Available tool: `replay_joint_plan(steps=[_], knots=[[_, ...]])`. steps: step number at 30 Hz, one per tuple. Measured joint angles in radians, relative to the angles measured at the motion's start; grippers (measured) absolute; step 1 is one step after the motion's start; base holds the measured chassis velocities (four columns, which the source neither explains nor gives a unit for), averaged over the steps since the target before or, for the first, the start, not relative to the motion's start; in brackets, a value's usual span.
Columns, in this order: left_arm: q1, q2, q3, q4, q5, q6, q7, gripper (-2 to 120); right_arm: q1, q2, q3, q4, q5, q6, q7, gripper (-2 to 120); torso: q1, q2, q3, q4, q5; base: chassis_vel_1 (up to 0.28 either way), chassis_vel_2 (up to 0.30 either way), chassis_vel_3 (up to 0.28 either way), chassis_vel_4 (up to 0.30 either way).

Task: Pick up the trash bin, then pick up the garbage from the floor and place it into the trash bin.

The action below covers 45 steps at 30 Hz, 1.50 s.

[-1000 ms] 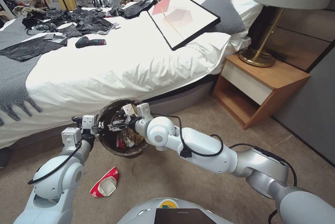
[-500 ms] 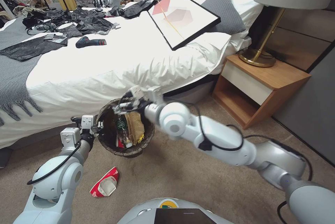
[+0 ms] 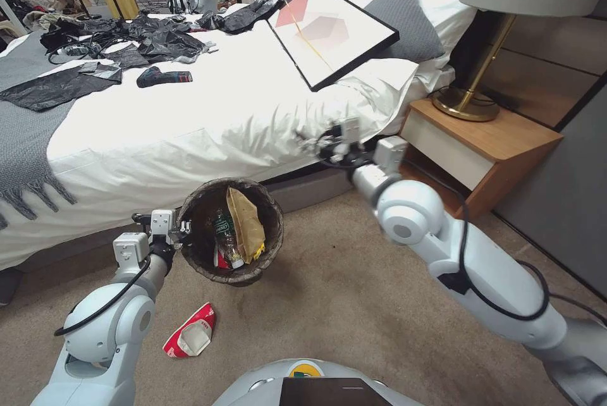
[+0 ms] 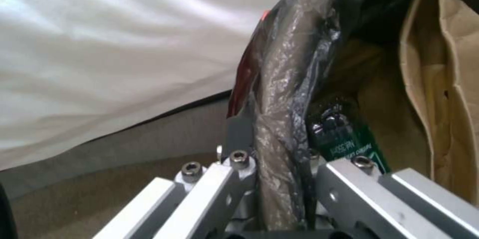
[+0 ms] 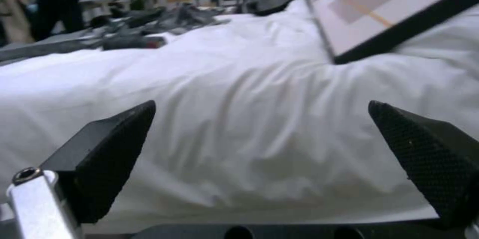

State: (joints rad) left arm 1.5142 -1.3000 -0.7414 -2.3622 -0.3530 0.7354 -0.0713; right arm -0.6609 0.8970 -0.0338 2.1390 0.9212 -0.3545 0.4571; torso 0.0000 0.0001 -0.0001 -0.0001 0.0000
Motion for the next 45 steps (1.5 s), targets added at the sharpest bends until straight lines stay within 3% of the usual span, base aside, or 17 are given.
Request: replay_joint_plan(steps=[2,3,6,10,12,15,16,19,24,45], knots=[[0.003,-0.001,-0.001,-0.004,0.002,0.0,0.0,0,-0.112,0.005,0.108,-0.047,-0.193,0.084,-0.088,100,0.0,0.0,0.0,0.0004,0.0004,0.0,0.0,0.0,0.0],[0.003,-0.001,-0.001,-0.004,0.002,0.0,0.0,0,-0.112,0.005,0.108,-0.047,-0.193,0.084,-0.088,100,0.0,0.0,0.0,0.0004,0.0004,0.0,0.0,0.0,0.0],[0.0,0.005,-0.005,-0.004,0.003,0.0,0.0,0,-0.261,0.041,0.251,-0.118,-0.408,0.199,-0.214,100,0.0,0.0,0.0,-0.0002,0.0012,0.0,0.0,0.0,0.0],[-0.002,0.01,-0.005,-0.001,0.004,0.0,0.002,0,-0.386,0.091,0.369,-0.126,-0.467,0.251,-0.24,100,0.0,0.0,0.0,-0.0001,-0.0001,0.0,0.0,0.0,0.0],[0.0,0.009,-0.004,0.0,0.004,0.0,0.003,0,-0.439,0.131,0.416,-0.133,-0.51,0.284,-0.25,100,0.0,0.0,0.0,0.0001,0.0002,0.0,0.0,0.0,0.0],[0.004,0.001,0.003,-0.002,0.004,0.0,0.004,0,-0.564,0.281,0.52,-0.159,-0.687,0.385,-0.297,100,0.0,0.0,0.0,-0.0001,0.0002,0.0,0.0,0.0,0.0],[0.004,0.001,0.003,-0.002,0.004,0.0,0.004,0,-0.564,0.281,0.52,-0.159,-0.687,0.385,-0.297,100,0.0,0.0,0.0,-0.0001,0.0002,0.0,0.0,0.0,0.0],[0.006,0.0,0.004,-0.006,0.003,0.0,0.002,0,-0.673,0.383,0.56,-0.16,-0.738,0.432,-0.301,100,0.0,0.0,0.0,-0.0001,0.0,0.0,0.0,0.0,0.0],[0.017,0.003,0.002,-0.006,0.004,0.0,0.0,0,-0.726,0.438,0.613,-0.181,-0.832,0.522,-0.306,100,0.0,0.0,0.0,0.0,0.0001,0.0,0.0,0.0,0.0],[0.031,-0.03,0.008,-0.025,0.024,0.0,0.004,0,-0.711,0.472,0.627,-0.179,-0.871,0.526,-0.3,100,0.0,0.0,0.0,0.0002,0.0,0.0,0.0,0.0,0.0]])
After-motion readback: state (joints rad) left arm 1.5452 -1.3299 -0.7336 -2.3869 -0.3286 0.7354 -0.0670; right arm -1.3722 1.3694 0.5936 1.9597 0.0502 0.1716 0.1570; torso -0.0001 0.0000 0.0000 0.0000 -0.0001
